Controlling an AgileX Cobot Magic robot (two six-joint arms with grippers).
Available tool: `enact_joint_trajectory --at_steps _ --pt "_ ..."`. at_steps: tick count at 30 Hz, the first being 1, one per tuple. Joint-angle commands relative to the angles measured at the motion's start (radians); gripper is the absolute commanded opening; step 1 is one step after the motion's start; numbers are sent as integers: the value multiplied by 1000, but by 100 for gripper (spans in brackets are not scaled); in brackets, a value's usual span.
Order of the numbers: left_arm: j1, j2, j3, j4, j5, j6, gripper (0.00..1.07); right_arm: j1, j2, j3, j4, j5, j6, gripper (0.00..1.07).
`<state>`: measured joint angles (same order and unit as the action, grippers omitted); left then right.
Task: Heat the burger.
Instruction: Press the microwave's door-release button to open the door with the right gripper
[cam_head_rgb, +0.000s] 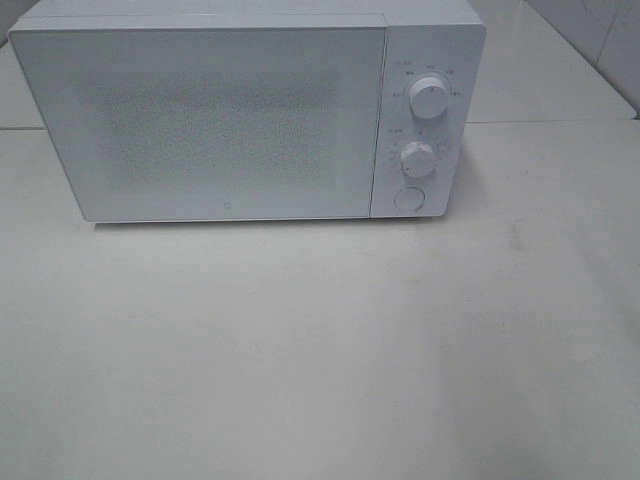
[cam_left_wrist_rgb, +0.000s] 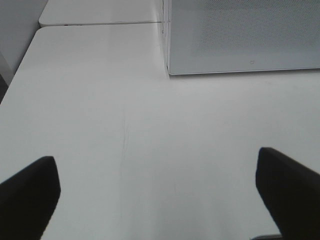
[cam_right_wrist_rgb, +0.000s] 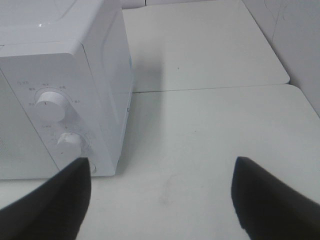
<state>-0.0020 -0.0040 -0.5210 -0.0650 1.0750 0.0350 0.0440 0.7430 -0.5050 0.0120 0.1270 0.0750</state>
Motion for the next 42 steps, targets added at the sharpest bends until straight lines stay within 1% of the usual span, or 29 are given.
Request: enact_joint_trajectory --at_steps 1,2,4,5,6,7,8,10,15,16,17,19,20,21,25,27,28,29,30,31,32,33,34,35,36,37,39,40,42 --pt "4 -7 4 -3 -7 0 100 -6 34 33 0 -127 -10 76" --pt "4 -7 4 -3 -7 0 100 -6 58 65 0 -236 -10 76" --pt "4 -7 4 -3 -7 0 100 -6 73 83 -1 -279 -10 76" --pt "4 -7 4 -3 -7 0 100 -6 101 111 -12 -382 -10 76" --pt "4 -7 4 -3 -7 0 100 -6 101 111 -12 -382 -10 76" --pt "4 -7 4 -3 -7 0 100 -6 130 139 -12 -465 -10 76" --pt "4 -7 4 -3 -7 0 100 -6 130 139 -12 -465 -10 76" --pt "4 -7 4 -3 -7 0 100 -6 186 173 -12 -588 -10 76" --pt "4 -7 4 -3 -7 0 100 -6 267 198 1 -698 -11 76" --pt "4 -7 4 -3 -7 0 100 -6 319 212 1 -776 -15 76" --pt "4 -7 4 -3 -7 0 100 -6 319 212 1 -776 -15 76" --pt "4 -7 4 -3 -7 0 100 -6 398 239 1 -921 -34 76" --pt "4 -7 4 -3 -7 0 100 -6 398 239 1 -921 -34 76" --pt "4 -7 4 -3 -7 0 100 -6 448 255 2 -990 -49 76" --pt "4 -7 4 -3 -7 0 100 12 515 269 10 -1052 -61 76" --pt "4 -7 4 -3 -7 0 100 70 573 271 77 -1090 -124 76" --pt "4 -7 4 -3 -7 0 100 70 573 271 77 -1090 -124 76" --pt "4 -7 4 -3 -7 0 100 126 604 271 134 -1120 -182 76" --pt "4 -7 4 -3 -7 0 100 156 622 271 169 -1140 -209 76" --pt "4 -7 4 -3 -7 0 100 156 622 271 169 -1140 -209 76" --pt "4 -7 4 -3 -7 0 100 207 652 271 226 -1176 -249 76" --pt "4 -7 4 -3 -7 0 100 228 667 271 253 -1194 -264 76" --pt "4 -7 4 -3 -7 0 100 228 667 271 253 -1194 -264 76" --pt "4 -7 4 -3 -7 0 100 281 696 271 300 -1233 -278 76" --pt "4 -7 4 -3 -7 0 100 281 696 271 300 -1233 -278 76" --pt "4 -7 4 -3 -7 0 100 332 724 271 340 -1263 -282 76" --pt "4 -7 4 -3 -7 0 100 357 738 270 362 -1272 -284 76" --pt "4 -7 4 -3 -7 0 100 404 764 266 407 -1291 -296 76" --pt "4 -7 4 -3 -7 0 100 426 778 266 427 -1304 -304 76"
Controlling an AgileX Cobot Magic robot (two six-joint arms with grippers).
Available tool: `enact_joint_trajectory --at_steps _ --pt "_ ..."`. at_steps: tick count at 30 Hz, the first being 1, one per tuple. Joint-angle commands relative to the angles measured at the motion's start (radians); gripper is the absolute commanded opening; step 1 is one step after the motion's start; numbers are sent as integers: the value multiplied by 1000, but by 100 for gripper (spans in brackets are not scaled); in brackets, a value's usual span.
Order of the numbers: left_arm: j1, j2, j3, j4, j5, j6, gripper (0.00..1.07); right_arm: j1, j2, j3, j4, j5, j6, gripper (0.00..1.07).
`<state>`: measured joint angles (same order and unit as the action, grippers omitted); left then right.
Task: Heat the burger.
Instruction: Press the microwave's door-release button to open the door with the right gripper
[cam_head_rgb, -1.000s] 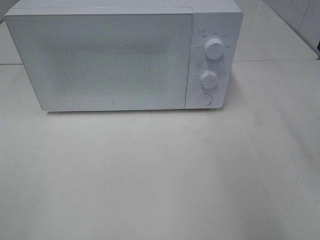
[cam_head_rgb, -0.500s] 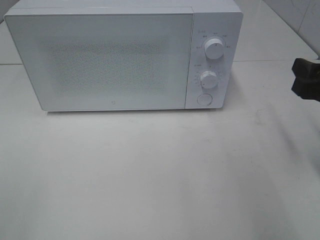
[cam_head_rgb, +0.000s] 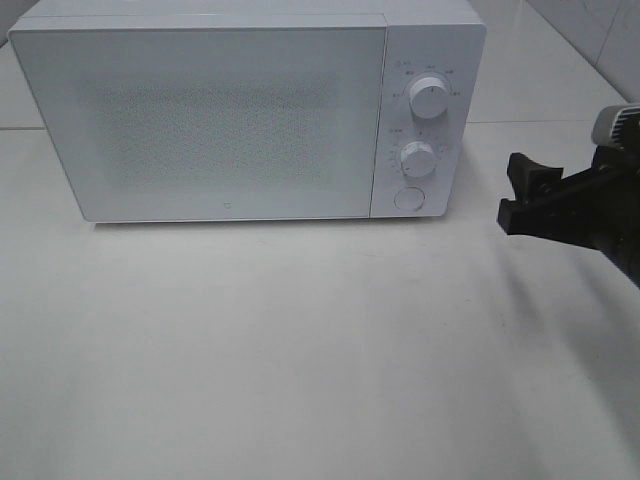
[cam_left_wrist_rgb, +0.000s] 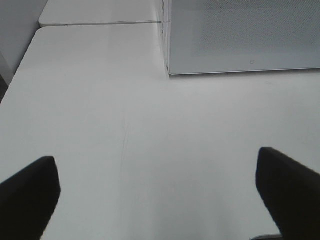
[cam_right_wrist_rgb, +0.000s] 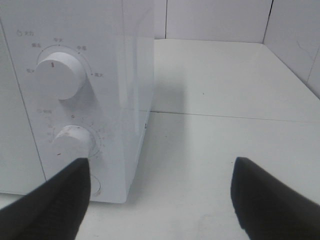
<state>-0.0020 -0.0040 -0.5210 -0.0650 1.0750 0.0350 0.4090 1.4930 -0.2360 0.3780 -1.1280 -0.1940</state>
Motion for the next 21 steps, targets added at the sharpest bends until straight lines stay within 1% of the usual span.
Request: enact_joint_trajectory --at_steps 1,2,5,6,7,8,10,16,21 --pt "4 -7 4 -3 -7 0 100 111 57 -3 117 -82 -50 76" --pt "4 -7 4 -3 -7 0 100 171 88 -3 173 -112 -51 76" --pt "4 -7 4 -3 -7 0 100 192 99 -3 194 -122 -51 76" --pt "4 -7 4 -3 -7 0 100 242 126 -5 240 -145 -51 76" --pt "4 -7 4 -3 -7 0 100 261 137 -9 260 -146 -51 76" --pt "4 -7 4 -3 -7 0 100 261 137 -9 260 -146 -51 76" --pt "4 -7 4 -3 -7 0 100 336 177 -38 322 -146 -56 76" --pt "4 -7 4 -3 -7 0 100 390 231 -88 379 -131 -60 76" --pt "4 -7 4 -3 -7 0 100 409 242 -124 423 -119 -72 76"
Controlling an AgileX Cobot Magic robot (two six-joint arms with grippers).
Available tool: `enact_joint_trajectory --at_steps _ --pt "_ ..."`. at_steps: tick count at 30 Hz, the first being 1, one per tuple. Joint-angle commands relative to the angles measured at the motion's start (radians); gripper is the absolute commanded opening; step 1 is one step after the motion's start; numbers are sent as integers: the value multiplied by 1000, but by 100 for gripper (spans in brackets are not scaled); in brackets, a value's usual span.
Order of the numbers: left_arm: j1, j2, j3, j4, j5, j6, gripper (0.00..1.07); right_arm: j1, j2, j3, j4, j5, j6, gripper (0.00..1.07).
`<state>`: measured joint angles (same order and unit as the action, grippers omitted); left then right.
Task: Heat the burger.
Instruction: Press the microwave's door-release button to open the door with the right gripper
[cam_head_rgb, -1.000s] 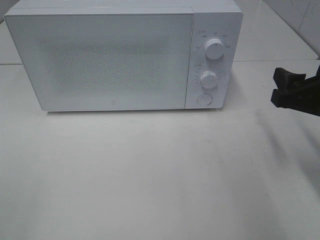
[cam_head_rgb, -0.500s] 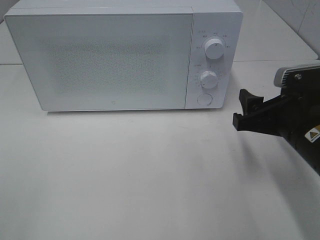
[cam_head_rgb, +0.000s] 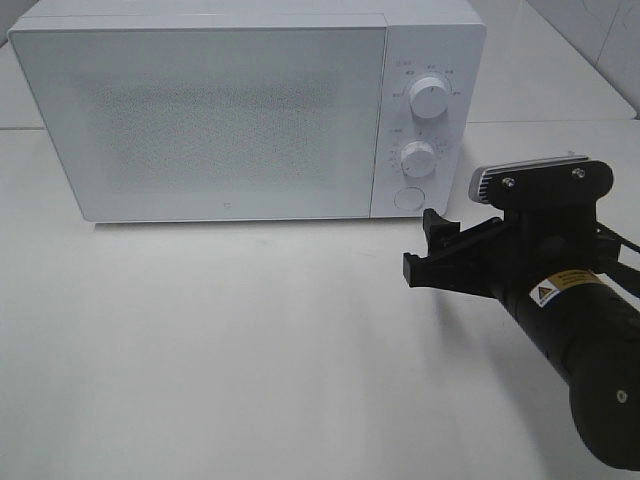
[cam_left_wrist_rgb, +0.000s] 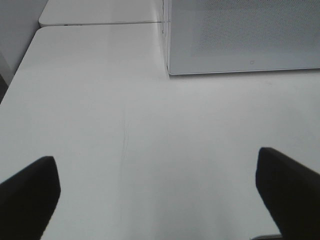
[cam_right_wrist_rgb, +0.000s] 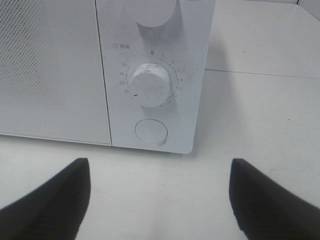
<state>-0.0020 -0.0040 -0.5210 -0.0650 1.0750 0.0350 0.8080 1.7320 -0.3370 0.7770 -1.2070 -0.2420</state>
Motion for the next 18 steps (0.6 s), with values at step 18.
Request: enact_joint_trajectory --at_steps 18 --pt "4 -7 4 -3 -7 0 100 11 3 -33 44 38 383 62"
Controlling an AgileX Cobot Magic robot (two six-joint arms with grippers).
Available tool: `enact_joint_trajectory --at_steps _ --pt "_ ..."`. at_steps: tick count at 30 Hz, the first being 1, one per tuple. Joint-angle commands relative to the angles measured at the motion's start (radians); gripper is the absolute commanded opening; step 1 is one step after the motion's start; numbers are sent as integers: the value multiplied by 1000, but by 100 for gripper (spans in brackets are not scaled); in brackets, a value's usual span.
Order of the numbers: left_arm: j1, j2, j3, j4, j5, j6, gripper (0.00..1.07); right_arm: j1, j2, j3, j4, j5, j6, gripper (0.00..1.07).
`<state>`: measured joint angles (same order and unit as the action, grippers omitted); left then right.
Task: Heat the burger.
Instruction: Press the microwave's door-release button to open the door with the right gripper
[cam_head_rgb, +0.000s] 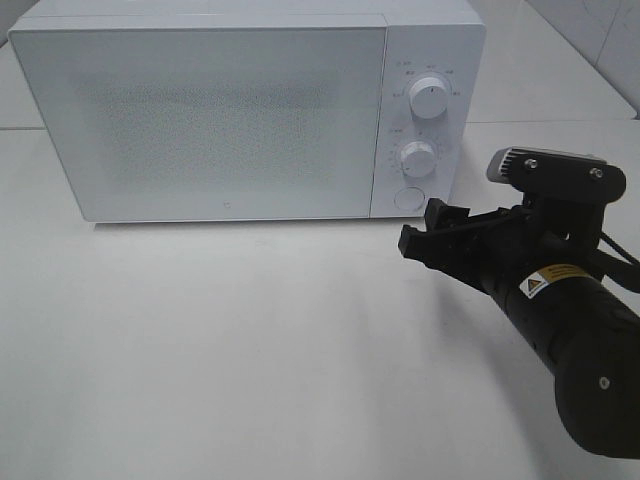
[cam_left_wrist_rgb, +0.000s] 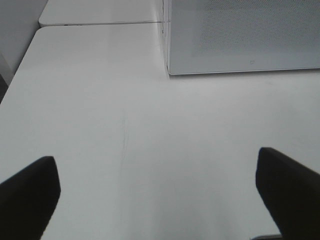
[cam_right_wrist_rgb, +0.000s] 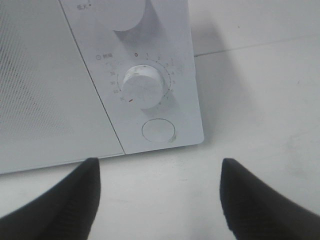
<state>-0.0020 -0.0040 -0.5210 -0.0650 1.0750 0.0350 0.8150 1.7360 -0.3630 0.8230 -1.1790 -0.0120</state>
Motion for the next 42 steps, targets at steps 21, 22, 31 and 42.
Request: enact_joint_trajectory --at_steps 21,22,31,42 --pt "4 -7 4 -3 -7 0 100 4 -1 -7 -3 30 1243 5" --pt "4 -7 4 -3 -7 0 100 4 -1 -7 -3 33 1273 0" --pt "4 -7 4 -3 -7 0 100 -5 8 -36 5 77 1296 0" --pt "4 -7 4 -3 -7 0 100 -59 129 -106 -49 77 1380 0"
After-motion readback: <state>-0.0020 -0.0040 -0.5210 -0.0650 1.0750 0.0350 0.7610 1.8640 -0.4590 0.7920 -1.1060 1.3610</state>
